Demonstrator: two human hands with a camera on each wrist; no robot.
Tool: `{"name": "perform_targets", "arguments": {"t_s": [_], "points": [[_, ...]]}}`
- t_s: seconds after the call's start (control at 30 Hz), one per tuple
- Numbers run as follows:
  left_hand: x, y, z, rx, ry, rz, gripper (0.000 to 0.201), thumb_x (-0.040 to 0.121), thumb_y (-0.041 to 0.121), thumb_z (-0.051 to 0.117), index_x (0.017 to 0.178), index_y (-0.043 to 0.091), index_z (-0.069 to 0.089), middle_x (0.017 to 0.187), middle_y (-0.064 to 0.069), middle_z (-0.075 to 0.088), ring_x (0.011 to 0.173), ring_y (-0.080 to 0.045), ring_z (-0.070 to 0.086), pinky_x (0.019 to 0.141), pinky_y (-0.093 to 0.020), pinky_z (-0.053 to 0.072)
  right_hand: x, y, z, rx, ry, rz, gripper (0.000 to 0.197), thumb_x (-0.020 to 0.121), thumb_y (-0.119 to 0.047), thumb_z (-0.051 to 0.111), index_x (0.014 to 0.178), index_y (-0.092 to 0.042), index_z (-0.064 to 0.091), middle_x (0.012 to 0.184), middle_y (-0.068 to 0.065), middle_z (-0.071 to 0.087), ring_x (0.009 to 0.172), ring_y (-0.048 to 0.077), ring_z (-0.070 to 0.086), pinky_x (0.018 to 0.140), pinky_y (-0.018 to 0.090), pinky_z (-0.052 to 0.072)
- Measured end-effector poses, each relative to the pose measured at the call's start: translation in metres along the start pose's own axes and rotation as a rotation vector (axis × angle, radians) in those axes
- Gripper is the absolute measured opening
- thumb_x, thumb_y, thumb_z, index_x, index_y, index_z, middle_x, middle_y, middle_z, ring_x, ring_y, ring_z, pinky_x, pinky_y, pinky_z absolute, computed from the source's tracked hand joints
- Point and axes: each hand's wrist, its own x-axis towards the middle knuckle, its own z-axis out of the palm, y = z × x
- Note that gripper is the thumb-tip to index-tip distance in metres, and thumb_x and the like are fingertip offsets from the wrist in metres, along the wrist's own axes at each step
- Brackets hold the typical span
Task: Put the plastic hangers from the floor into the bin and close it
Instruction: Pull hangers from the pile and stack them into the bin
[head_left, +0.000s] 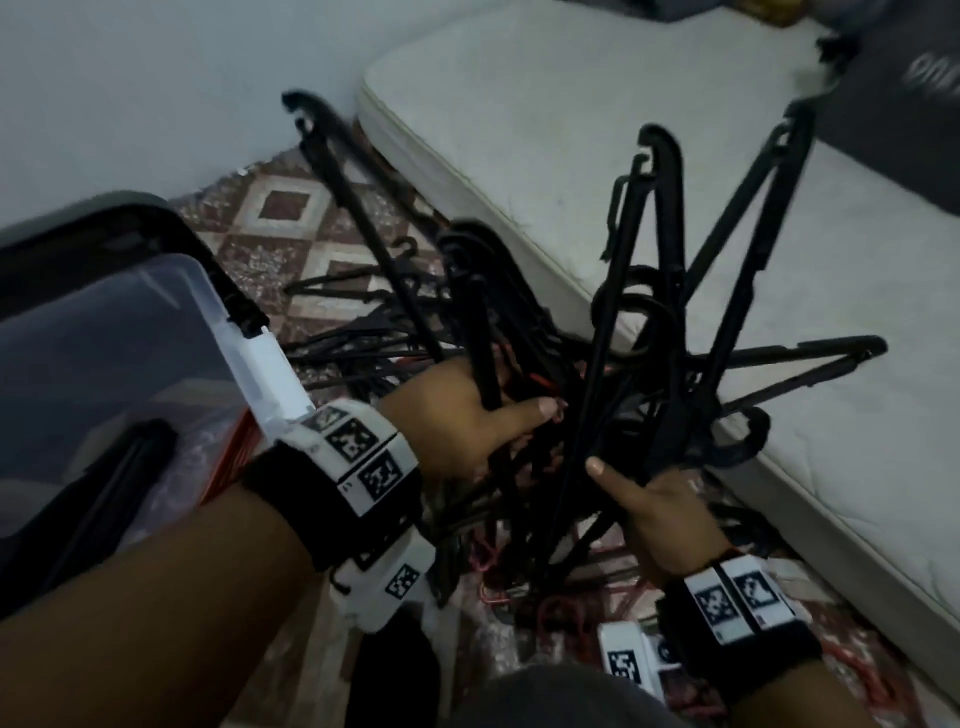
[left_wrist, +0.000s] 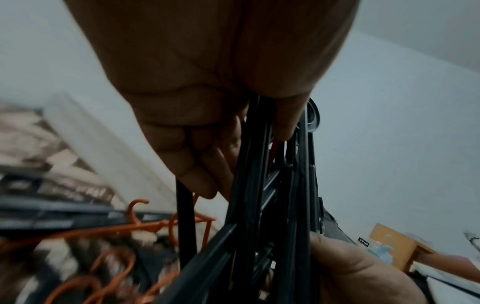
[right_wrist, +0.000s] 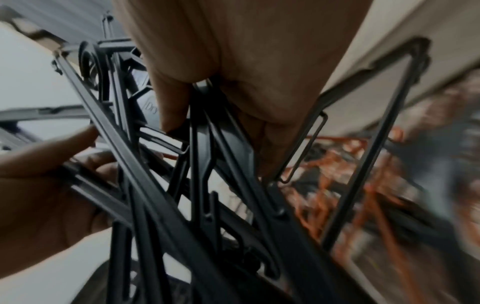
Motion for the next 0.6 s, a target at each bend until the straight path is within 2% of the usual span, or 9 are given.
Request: {"name": "perform_targets", "arguments": {"t_s": [0.07,0.13,0.2,0.27,0.3,0.4,0.47,0.53,0.6], "points": [[-0.005,0.022,-0.018,0.124,0.052,0.046,0.023,0.091,0.059,0.050,0.106,0.049,0.064,0.097,0.028,0.065,0.093,0.003,0.060,0.082,-0.013,0.045,-0.006,-0.028,-0.003,-0.046,0.016,-0.078,0.054,0.061,-0.055,0.075,0.098,-0.016,0.071,0.087,-0.004,0.075,0.079,0.004,0.072,0.068,0.020,0.057],[-0.009,0.045,-0.032,0.208,0.109,0.062,0.034,0.089,0.065,0.047,0.112,0.046,0.064,0.110,0.014,0.066,0.099,-0.008,0.062,0.086,-0.025,0.048,-0.013,-0.059,-0.010,-0.155,0.028,-0.218,0.042,0.072,-0.046,0.073,0.102,-0.017,0.074,0.092,-0.002,0.076,0.088,0.008,0.071,0.080,0.029,0.057],[-0.013,0.067,-0.047,0.292,0.170,0.067,0.034,0.088,0.068,0.045,0.098,0.042,0.065,0.095,0.006,0.067,0.087,-0.014,0.064,0.073,-0.026,0.049,-0.019,-0.090,-0.019,-0.281,0.027,-0.338,0.031,0.081,-0.041,0.070,0.105,-0.022,0.075,0.099,0.002,0.075,0.095,0.015,0.071,0.088,0.035,0.054],[-0.020,0.087,-0.061,0.337,0.214,0.087,0.038,0.087,0.070,0.044,0.100,0.039,0.063,0.089,0.007,0.067,0.080,-0.010,0.062,0.068,-0.025,0.047,-0.025,-0.119,-0.030,-0.263,0.000,-0.413,0.036,0.082,-0.051,0.070,0.110,-0.029,0.073,0.105,-0.008,0.075,0.102,0.010,0.069,0.086,0.023,0.053],[-0.023,0.097,-0.068,0.342,0.231,0.104,0.042,0.087,0.070,0.044,0.107,0.038,0.063,0.092,0.008,0.067,0.082,-0.009,0.062,0.071,-0.025,0.048,-0.027,-0.134,-0.033,-0.263,-0.020,-0.444,0.040,0.082,-0.055,0.070,0.115,-0.032,0.070,0.110,-0.012,0.073,0.107,0.007,0.067,0.089,0.023,0.051],[-0.035,0.122,-0.087,0.277,0.294,0.133,0.039,0.083,0.072,0.049,0.107,0.043,0.060,0.092,0.013,0.069,0.079,0.000,0.063,0.073,-0.025,0.051,-0.033,-0.173,-0.039,-0.204,-0.100,-0.516,0.044,0.088,-0.044,0.069,0.129,-0.029,0.062,0.127,-0.004,0.067,0.121,0.017,0.060,0.104,0.045,0.044],[-0.043,0.137,-0.098,0.226,0.307,0.135,0.035,0.082,0.072,0.052,0.103,0.045,0.061,0.088,0.016,0.071,0.069,0.006,0.063,0.069,-0.021,0.050,-0.041,-0.194,-0.039,-0.155,-0.118,-0.558,0.043,0.088,-0.039,0.070,0.128,-0.027,0.063,0.126,0.000,0.067,0.120,0.021,0.062,0.105,0.049,0.043],[-0.052,0.148,-0.108,0.182,0.296,0.136,0.032,0.083,0.071,0.052,0.100,0.046,0.061,0.086,0.017,0.072,0.063,0.009,0.063,0.067,-0.020,0.049,-0.052,-0.215,-0.036,-0.161,-0.121,-0.594,0.041,0.087,-0.038,0.071,0.125,-0.027,0.065,0.122,0.001,0.069,0.116,0.022,0.064,0.101,0.046,0.048],[-0.060,0.157,-0.116,0.153,0.301,0.129,0.033,0.082,0.073,0.051,0.096,0.044,0.062,0.085,0.018,0.072,0.063,0.008,0.065,0.066,-0.022,0.051,-0.065,-0.233,-0.034,-0.153,-0.119,-0.611,0.037,0.087,-0.030,0.070,0.123,-0.023,0.067,0.118,0.000,0.071,0.111,0.021,0.067,0.092,0.034,0.055]]}}
